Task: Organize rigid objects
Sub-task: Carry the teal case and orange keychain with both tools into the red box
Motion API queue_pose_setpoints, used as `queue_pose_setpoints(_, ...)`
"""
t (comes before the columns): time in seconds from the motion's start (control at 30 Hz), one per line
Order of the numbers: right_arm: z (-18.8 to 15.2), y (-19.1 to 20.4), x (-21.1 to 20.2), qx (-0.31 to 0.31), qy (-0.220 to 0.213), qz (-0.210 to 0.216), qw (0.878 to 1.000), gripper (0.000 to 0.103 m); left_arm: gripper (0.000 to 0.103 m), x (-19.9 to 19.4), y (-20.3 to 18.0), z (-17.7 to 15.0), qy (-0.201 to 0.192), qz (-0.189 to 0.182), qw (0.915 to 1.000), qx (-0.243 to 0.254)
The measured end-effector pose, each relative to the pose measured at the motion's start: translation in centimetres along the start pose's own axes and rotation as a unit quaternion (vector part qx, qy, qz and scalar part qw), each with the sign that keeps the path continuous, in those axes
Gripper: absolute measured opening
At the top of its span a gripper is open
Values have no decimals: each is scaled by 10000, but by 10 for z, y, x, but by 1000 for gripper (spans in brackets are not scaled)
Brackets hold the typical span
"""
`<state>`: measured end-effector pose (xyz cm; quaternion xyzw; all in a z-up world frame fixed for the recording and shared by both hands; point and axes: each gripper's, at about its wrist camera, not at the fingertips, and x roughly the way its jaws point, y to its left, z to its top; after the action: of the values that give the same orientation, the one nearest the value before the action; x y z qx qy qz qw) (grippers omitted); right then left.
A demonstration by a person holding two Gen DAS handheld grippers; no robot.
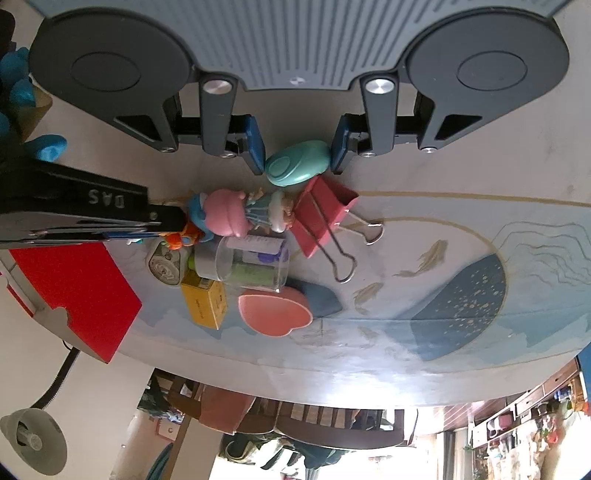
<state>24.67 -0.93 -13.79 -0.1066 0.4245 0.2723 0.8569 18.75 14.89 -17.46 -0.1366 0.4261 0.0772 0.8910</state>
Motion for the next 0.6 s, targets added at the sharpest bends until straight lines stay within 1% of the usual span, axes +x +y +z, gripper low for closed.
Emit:
queue_pose_setpoints(0.07, -1, 1, -7, 18, -64, -17, 10000, 17, 38, -3, 2, -1, 9, -3, 10000, -1)
queue_pose_setpoints(0.1, -1, 0, -11, 36, -88, -1, 10000, 12, 38, -6, 2, -2, 4, -23, 10000, 0)
queue_pose_setpoints(0.37, -4, -4, -40, 184, -215, -8, 9996, 11, 38, -26, 0, 1, -15, -312, 9995, 56)
queue_pose_setpoints(0.6, -2, -13, -82, 348, -527, 53, 9980, 11, 38, -53, -15, 13, -174, -657, 9972, 312)
